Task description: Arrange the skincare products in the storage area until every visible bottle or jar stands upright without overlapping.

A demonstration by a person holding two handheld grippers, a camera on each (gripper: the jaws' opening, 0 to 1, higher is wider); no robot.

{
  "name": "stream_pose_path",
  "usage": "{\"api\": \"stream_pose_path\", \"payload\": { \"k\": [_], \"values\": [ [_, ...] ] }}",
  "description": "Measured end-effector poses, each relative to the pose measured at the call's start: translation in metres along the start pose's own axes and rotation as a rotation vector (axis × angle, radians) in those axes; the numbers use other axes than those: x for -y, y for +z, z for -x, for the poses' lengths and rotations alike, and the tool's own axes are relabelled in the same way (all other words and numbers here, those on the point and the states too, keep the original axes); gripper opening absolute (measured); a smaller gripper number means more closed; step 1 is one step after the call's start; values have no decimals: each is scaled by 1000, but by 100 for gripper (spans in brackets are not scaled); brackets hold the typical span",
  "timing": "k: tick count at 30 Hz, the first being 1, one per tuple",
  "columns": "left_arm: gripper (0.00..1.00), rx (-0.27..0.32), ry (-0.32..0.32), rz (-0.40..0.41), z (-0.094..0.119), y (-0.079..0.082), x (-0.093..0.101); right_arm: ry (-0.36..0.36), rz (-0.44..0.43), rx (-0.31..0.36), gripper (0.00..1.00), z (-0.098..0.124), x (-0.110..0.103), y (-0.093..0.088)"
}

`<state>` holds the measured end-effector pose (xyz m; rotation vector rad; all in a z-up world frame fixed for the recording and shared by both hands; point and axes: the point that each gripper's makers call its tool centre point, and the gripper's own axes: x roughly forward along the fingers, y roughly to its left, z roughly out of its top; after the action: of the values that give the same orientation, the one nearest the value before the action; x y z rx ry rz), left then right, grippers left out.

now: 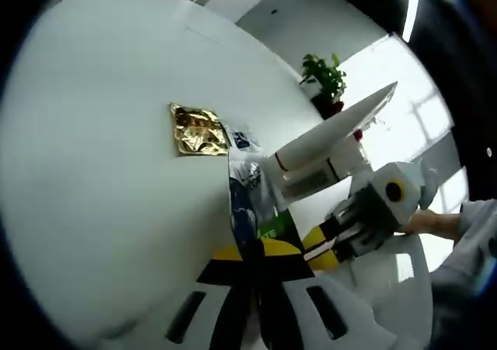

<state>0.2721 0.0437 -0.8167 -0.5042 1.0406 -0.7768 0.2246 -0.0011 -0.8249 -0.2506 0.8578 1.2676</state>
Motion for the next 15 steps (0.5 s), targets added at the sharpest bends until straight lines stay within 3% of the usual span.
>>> {"api": "stream_pose_path", "payload": {
  "k": [8,15],
  "values": [
    [0,-20,-1,13,-1,-3,-3,-22,44,-27,5,10,2,-7],
    [0,-30,12,34,-5,-4,-9,-56,126,6,5,19,-2,3]
  ]
}}
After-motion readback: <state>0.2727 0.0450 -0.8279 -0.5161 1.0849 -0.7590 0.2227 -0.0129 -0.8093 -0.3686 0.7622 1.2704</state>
